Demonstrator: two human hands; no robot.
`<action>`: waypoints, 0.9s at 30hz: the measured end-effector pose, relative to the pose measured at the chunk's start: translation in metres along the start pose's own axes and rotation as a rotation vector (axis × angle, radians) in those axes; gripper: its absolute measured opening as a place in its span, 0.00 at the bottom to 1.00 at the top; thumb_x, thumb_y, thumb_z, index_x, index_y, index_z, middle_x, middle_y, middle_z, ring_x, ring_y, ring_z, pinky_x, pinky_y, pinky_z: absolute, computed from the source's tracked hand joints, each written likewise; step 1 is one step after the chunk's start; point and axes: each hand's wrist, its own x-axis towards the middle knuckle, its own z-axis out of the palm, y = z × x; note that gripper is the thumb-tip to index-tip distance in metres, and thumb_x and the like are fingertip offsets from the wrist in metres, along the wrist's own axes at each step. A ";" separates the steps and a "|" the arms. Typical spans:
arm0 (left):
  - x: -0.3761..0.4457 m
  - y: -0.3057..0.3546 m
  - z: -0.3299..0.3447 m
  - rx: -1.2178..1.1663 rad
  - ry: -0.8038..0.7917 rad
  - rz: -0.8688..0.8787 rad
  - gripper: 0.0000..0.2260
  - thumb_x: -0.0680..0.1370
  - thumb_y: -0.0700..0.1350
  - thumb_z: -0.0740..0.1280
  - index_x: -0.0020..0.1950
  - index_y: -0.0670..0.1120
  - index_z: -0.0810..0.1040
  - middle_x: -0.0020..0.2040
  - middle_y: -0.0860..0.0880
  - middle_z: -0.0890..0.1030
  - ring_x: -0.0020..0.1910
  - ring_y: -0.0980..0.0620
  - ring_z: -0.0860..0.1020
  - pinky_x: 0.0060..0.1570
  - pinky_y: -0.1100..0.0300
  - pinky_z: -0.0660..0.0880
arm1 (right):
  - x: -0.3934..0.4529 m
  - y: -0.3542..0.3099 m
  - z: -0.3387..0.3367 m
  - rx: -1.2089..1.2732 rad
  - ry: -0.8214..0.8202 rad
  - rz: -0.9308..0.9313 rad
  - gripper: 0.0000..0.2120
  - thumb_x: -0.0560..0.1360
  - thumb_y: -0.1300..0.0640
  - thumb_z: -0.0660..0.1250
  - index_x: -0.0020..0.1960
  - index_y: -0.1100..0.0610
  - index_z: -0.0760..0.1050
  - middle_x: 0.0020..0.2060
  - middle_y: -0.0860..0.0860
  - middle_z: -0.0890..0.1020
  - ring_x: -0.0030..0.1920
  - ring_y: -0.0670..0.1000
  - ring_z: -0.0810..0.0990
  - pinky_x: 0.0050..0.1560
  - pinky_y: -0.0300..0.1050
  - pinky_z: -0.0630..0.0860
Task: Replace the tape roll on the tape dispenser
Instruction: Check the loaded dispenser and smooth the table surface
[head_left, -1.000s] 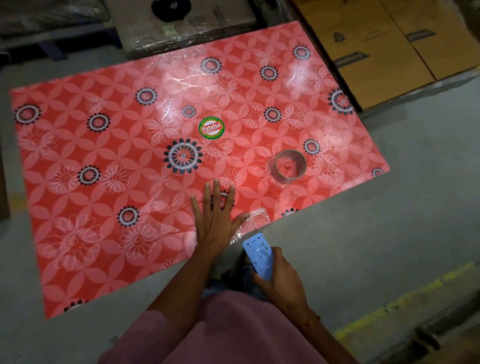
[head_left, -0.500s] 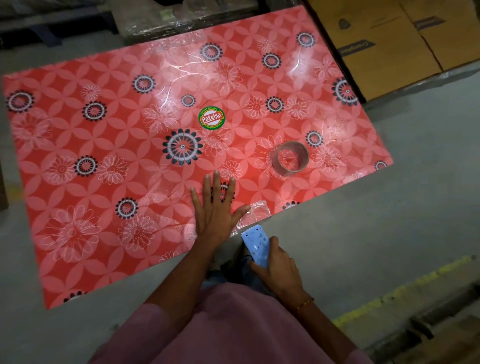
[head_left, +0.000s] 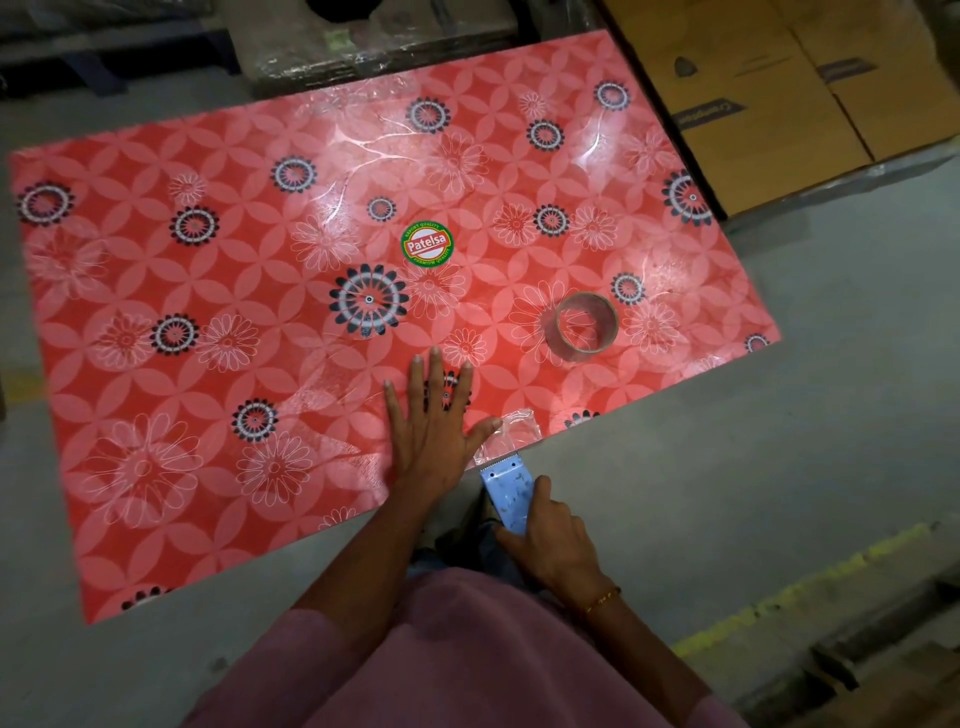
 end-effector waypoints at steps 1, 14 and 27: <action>0.000 0.000 -0.001 0.000 -0.008 -0.001 0.39 0.74 0.74 0.39 0.81 0.56 0.43 0.82 0.43 0.40 0.80 0.41 0.39 0.74 0.32 0.42 | 0.000 -0.002 -0.002 -0.008 -0.001 0.002 0.30 0.74 0.43 0.69 0.67 0.54 0.59 0.61 0.59 0.77 0.60 0.64 0.76 0.54 0.53 0.73; 0.000 0.000 -0.002 -0.023 -0.037 0.004 0.39 0.74 0.74 0.42 0.81 0.56 0.43 0.82 0.43 0.40 0.80 0.41 0.38 0.74 0.31 0.41 | 0.002 0.002 -0.008 -0.058 -0.220 0.138 0.34 0.76 0.39 0.67 0.73 0.60 0.68 0.71 0.59 0.74 0.69 0.58 0.74 0.64 0.45 0.71; -0.001 -0.025 -0.034 -0.408 -0.106 0.114 0.20 0.80 0.57 0.62 0.72 0.56 0.70 0.80 0.49 0.58 0.79 0.43 0.55 0.77 0.39 0.54 | -0.024 0.030 -0.047 0.916 -0.371 0.142 0.13 0.80 0.56 0.64 0.40 0.60 0.79 0.29 0.51 0.80 0.26 0.45 0.78 0.28 0.37 0.74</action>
